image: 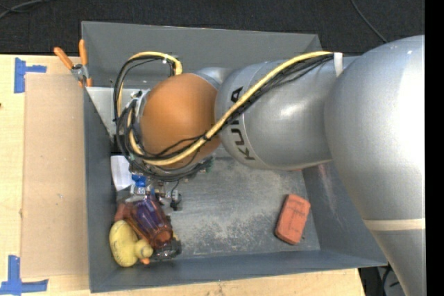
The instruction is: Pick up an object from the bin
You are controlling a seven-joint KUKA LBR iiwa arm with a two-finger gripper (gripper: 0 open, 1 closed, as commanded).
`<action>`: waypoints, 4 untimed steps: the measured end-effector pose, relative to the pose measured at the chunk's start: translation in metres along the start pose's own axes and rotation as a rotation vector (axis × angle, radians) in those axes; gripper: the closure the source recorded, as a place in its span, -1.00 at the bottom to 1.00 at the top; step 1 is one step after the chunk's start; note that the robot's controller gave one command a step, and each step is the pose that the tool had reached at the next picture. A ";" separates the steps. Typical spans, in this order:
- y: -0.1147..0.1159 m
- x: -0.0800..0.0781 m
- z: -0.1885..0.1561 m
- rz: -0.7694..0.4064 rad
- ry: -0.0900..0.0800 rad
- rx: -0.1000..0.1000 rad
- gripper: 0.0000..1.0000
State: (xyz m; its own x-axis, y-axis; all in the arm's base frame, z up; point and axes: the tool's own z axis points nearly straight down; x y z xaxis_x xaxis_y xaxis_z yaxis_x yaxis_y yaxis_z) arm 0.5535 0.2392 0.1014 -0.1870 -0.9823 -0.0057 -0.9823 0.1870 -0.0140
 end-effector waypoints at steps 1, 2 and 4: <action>-0.013 0.006 -0.054 0.010 0.007 -0.007 1.00; -0.007 0.011 -0.136 0.017 0.005 -0.013 1.00; 0.000 0.004 -0.181 0.038 0.000 -0.005 1.00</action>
Offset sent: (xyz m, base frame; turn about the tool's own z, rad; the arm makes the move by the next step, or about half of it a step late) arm 0.0021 -0.0140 0.1442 0.0142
